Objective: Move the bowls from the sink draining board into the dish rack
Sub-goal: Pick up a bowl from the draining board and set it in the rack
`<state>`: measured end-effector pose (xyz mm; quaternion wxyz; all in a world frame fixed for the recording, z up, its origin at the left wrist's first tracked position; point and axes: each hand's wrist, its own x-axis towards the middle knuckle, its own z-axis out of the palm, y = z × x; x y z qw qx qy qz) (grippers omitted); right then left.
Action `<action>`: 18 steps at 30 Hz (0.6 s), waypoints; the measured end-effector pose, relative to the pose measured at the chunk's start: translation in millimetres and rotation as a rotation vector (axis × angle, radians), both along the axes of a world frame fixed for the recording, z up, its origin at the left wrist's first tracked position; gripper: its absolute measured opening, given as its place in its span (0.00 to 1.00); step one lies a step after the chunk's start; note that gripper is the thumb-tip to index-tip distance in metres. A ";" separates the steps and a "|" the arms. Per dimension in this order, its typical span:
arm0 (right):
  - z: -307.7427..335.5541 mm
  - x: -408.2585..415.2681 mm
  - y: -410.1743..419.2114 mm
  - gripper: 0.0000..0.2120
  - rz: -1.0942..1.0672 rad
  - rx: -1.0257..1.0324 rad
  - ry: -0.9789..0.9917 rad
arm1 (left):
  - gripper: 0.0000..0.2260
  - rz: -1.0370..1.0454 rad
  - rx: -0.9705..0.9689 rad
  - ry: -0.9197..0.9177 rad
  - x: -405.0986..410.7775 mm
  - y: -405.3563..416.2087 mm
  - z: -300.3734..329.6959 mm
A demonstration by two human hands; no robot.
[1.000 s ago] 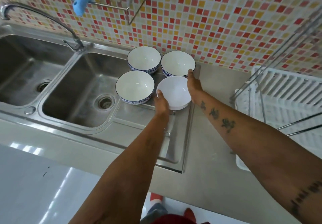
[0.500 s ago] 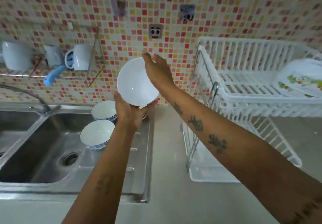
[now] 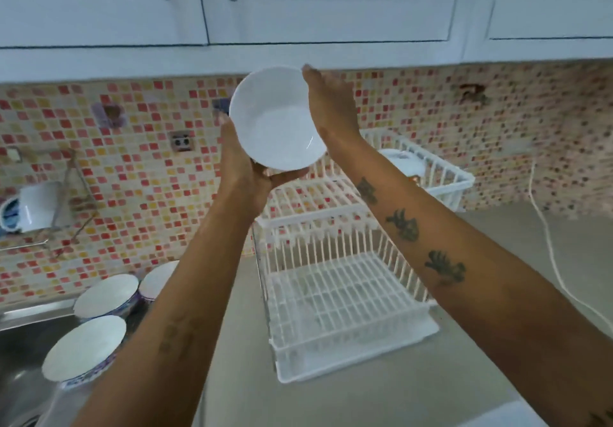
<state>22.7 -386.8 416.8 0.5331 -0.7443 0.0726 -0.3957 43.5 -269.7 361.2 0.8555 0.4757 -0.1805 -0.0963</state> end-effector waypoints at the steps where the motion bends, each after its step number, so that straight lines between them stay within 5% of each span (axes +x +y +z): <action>1: -0.5 -8.2 -17.2 0.16 -0.018 0.007 0.004 | 0.26 -0.027 0.022 -0.018 -1.7 -15.5 1.4; 9: -3.9 -64.7 -119.0 0.36 -0.072 0.096 0.096 | 0.25 -0.131 0.303 -0.261 -4.8 -107.7 13.4; 14: -23.6 -64.3 -168.8 0.28 -0.045 0.079 0.255 | 0.32 0.071 0.557 -0.714 10.5 -146.9 0.3; 18: -47.2 -45.7 -192.2 0.31 -0.055 0.067 0.329 | 0.35 0.129 0.747 -0.981 27.5 -173.8 -19.2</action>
